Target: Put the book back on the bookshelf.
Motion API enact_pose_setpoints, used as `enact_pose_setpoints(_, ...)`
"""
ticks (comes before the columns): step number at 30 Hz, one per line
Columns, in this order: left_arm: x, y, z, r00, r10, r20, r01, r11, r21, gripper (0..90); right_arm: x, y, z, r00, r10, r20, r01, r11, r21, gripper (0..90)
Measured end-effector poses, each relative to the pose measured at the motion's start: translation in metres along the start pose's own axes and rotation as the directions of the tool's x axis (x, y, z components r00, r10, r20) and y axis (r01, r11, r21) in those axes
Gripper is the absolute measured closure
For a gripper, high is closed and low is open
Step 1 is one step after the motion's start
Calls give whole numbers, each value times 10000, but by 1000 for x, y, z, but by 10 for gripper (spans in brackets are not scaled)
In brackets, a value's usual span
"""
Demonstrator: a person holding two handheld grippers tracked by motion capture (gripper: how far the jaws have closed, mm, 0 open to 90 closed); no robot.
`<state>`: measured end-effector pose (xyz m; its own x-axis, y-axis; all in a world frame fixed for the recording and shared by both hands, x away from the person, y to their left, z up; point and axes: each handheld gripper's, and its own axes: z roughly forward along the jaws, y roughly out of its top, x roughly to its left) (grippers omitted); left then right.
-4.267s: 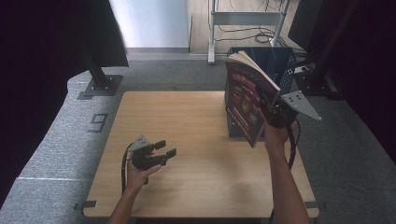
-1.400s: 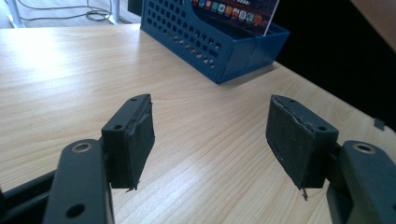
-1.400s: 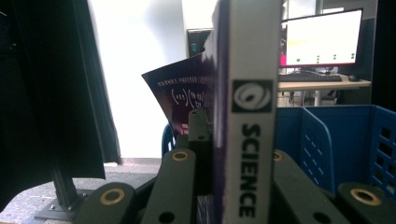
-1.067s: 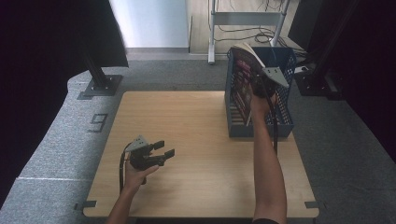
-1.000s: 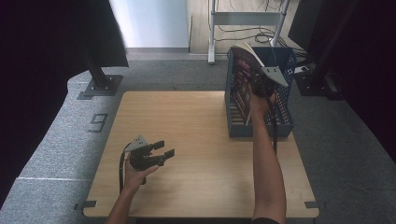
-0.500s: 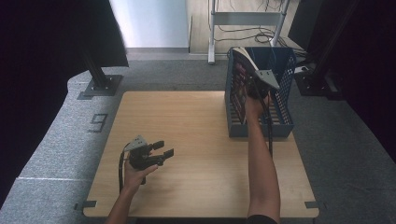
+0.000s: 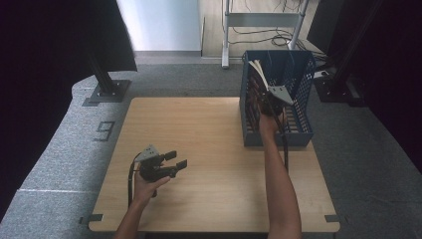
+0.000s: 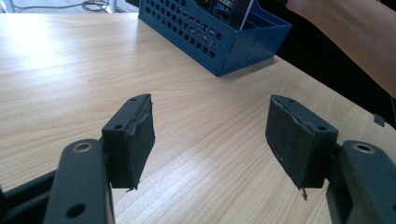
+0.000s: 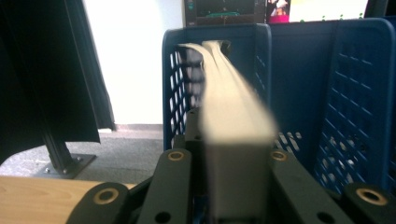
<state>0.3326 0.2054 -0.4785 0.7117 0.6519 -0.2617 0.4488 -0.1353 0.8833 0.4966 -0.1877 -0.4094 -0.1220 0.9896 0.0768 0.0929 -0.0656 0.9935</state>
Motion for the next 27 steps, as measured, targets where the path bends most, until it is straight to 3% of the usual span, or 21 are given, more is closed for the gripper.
enact_pose_setpoints(3, -3, 1, 0, 10000, 77, 37, -77, 10000, -13, 326, -2, 1, -6, 9998, 129, -182, -123, 9994, 316, 767)
enact_pose_setpoints(6, -5, 1, 1, 9999, 126, 84, -126, 9999, 0, 325, -2, -1, -5, 9996, -248, -162, 263, 9946, 1006, 757)
enact_pose_setpoints(8, -6, 1, 1, 9999, 138, 75, -138, 9999, -19, 325, -4, -4, -4, 9997, -172, -171, 192, 9919, 1259, 782)
enact_pose_setpoints(17, -2, 1, 0, 10000, 51, 24, -51, 10000, -25, 325, -5, -3, -1, 9995, -311, 14, 307, 9913, 1280, 813)
enact_pose_setpoints(27, 1, 1, -2, 10000, -9, -3, 9, 10000, -77, 326, -5, -3, 14, 9994, 92, 340, -127, 9946, 1027, 814)
